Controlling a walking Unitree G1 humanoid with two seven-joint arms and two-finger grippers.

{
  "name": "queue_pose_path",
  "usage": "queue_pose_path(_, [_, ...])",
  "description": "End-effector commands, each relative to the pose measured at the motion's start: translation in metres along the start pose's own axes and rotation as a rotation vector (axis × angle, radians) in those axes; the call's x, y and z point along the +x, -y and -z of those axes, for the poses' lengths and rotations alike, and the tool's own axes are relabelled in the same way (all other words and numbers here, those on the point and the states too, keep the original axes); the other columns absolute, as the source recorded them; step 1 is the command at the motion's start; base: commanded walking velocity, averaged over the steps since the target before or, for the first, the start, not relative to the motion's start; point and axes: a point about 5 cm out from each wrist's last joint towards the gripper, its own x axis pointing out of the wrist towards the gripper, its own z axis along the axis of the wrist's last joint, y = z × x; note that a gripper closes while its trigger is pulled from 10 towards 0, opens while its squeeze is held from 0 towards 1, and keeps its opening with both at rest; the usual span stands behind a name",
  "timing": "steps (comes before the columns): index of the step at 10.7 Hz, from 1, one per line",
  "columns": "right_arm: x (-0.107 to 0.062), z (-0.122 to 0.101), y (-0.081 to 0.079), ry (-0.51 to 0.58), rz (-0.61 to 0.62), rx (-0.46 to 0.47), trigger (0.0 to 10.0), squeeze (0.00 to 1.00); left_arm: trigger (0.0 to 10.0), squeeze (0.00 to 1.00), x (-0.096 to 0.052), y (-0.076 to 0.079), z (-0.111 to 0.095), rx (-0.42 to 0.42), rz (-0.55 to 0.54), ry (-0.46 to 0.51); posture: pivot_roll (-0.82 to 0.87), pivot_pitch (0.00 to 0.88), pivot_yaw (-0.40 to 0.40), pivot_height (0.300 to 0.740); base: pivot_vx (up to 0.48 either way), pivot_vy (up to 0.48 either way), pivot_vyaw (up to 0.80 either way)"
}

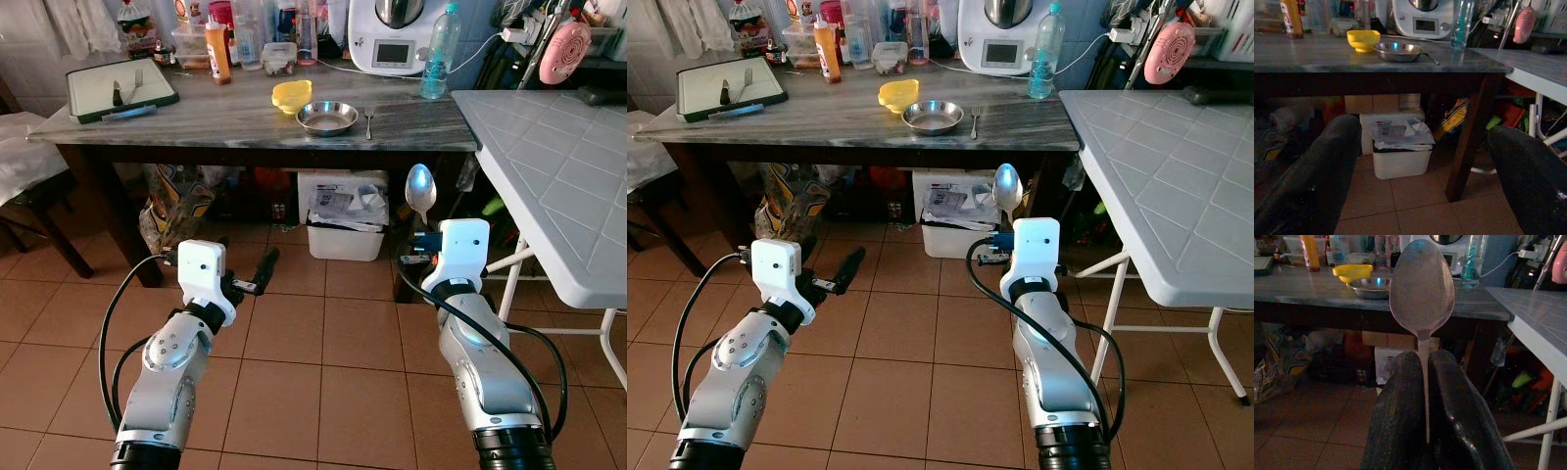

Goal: Setting the table

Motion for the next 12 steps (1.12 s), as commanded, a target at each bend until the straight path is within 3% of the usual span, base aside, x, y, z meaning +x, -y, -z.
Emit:
queue_pose_path(1, [0.0005, -0.0063, 0.0032, 0.026, 0.019, 0.008, 10.0, 0.0, 10.0, 0.0, 0.0012, 0.0004, -0.004, 0.006, 0.01, 0.018, 0.05, 0.0, 0.026, 0.74, 0.247, 0.0, 0.0])
queue_pose_path(12, [0.0046, -0.0079, 0.0085, 0.035, 0.057, -0.004, 10.0, 0.0, 10.0, 0.0, 0.0047, 0.0043, -0.004, 0.007, 0.046, 0.022, 0.04, 0.0, 0.019, 0.74, 0.329, 0.0, 0.0])
